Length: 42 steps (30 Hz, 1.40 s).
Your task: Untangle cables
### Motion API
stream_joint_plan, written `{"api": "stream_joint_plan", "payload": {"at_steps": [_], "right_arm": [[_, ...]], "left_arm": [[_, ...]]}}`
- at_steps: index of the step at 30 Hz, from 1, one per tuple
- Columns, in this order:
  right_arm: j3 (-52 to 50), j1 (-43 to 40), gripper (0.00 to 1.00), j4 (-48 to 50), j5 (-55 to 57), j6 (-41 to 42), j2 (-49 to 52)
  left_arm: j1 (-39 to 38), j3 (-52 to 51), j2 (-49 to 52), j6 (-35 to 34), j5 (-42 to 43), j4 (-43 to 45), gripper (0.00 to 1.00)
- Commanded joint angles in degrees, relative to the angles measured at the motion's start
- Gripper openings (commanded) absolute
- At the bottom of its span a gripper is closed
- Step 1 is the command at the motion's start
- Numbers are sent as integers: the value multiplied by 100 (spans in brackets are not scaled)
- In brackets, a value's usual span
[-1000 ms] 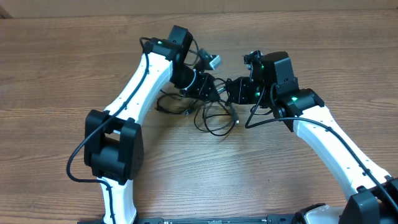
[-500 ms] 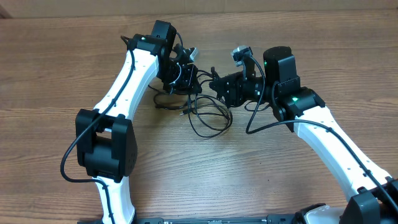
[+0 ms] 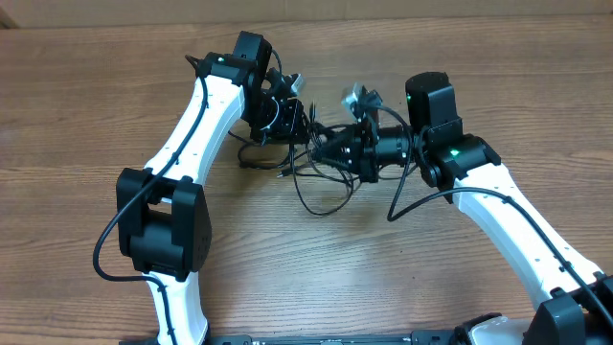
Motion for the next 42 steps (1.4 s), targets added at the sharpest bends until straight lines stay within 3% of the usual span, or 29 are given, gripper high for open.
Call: {"api": "stream_joint_plan", "payload": {"at_steps": [1,13,27,33,42], "right_arm": [[9,46,4,-407,-1167,-1113,-278],[9,52,4,-2221,-1088,-3060,-273],[9,50,4,-3685,1095,-3021,-240],[9,50,4,-3707,1390,-3005,-240],[9,39,4,-1825,1687,-691,-240]], "left_arm": [[96,118,-87,-509,-374,232,11],[175,118,-87,-1565,-365,918,15],[350,118,-87,-1591,-216,1003,13],[439,118,-87,-1565,-245,973,13],[437,118,-87,-1346,-507,627,9]]}}
